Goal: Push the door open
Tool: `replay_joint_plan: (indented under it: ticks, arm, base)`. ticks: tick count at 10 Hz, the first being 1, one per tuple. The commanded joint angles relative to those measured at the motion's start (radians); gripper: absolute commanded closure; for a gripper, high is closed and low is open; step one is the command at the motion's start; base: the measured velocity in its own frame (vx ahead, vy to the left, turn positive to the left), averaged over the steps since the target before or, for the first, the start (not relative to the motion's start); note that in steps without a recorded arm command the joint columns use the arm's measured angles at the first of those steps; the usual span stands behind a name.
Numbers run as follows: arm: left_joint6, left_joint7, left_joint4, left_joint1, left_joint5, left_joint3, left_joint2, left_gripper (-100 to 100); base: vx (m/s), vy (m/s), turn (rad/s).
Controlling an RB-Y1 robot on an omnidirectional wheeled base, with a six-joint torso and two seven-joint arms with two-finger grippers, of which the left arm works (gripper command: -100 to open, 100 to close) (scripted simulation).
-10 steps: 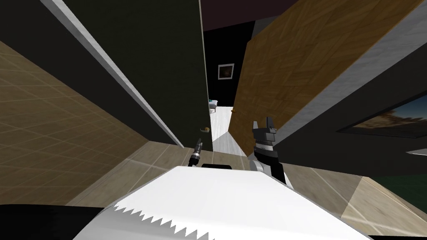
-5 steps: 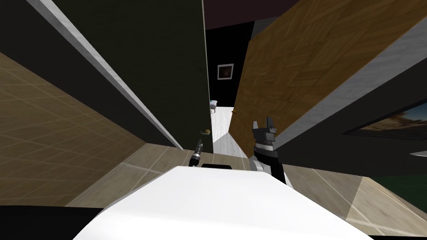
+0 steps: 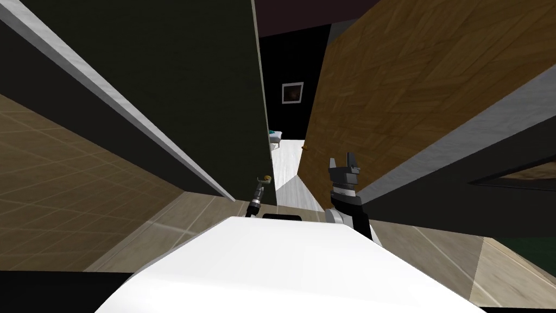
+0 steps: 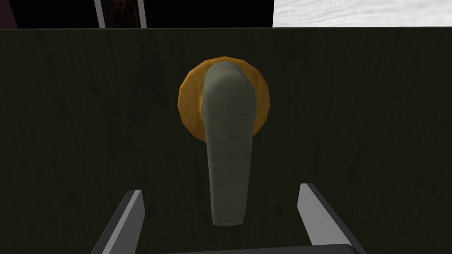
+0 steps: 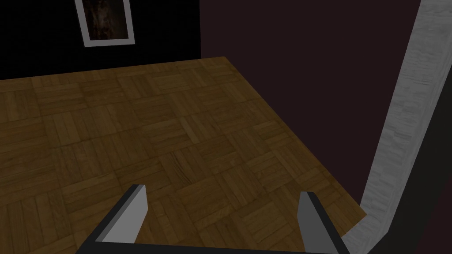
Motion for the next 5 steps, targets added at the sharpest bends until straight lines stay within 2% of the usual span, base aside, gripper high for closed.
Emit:
replay_joint_plan:
  ticks: [1, 2, 3, 4, 5]
  arm:
    - [0.000, -0.001, 0.008, -0.007, 0.001, 0.004, -0.005, -100]
    - [-0.001, -0.002, 0.014, -0.013, 0.002, 0.007, -0.011, -100]
    - [0.000, -0.002, 0.008, -0.008, 0.001, 0.005, -0.008, -100]
    - [0.000, -0.002, 0.008, -0.008, 0.001, 0.005, -0.008, 100]
    - [0.000, -0.002, 0.008, -0.008, 0.001, 0.005, -0.008, 100]
  base:
    - [0.197, -0.004, -0.021]
    - [0.189, -0.006, -0.021]
    - [0.085, -0.005, -0.002]
    - [-0.010, 0.001, 0.004]
    - [-0.028, 0.004, -0.012]
